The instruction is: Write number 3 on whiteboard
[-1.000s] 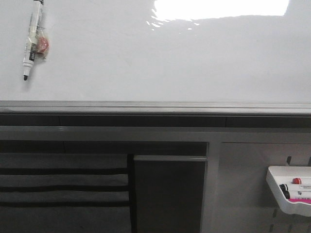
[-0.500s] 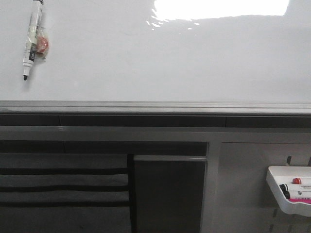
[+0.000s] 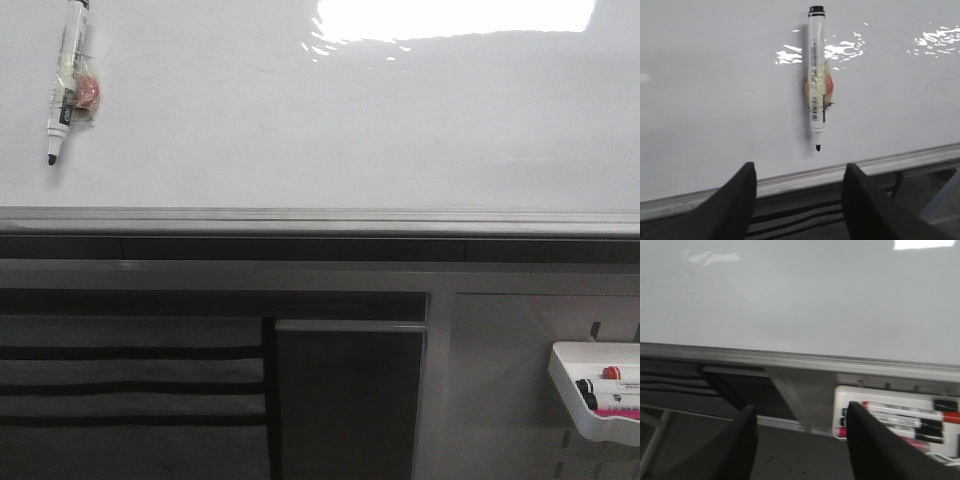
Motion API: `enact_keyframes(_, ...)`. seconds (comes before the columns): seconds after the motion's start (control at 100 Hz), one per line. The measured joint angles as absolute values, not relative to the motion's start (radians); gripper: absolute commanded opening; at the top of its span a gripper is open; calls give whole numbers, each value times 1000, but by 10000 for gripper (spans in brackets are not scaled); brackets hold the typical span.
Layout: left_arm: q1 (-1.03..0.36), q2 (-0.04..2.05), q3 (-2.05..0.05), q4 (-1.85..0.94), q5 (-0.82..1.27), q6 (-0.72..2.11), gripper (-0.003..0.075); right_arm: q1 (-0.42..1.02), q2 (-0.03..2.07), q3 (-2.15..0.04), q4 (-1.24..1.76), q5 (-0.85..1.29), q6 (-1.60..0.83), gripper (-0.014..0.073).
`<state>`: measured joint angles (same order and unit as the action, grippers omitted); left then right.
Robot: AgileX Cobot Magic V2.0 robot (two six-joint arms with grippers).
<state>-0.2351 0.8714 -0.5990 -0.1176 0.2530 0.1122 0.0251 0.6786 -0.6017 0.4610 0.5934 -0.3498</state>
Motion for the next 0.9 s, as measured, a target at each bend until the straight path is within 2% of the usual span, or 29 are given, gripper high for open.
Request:
enact_keyframes(0.16, -275, 1038, -630, -120, 191, 112, 393, 25, 690, -602, 799, 676, -662, 375)
enact_keyframes(0.28, -283, 1158, -683, -120, 176, 112, 384, 25, 691, -602, 941, 713, -784, 376)
enact_keyframes(0.55, -283, 1352, -793, -110, 163, 112, 384, 25, 692, -602, 970, 743, -821, 376)
enact_keyframes(0.81, -283, 1415, -822, -108, 112, 112, 383, 25, 692, -602, 971, 746, -822, 376)
enact_keyframes(0.9, -283, 1418, -822, -108, 110, 112, 327, 25, 692, -602, 971, 746, -822, 376)
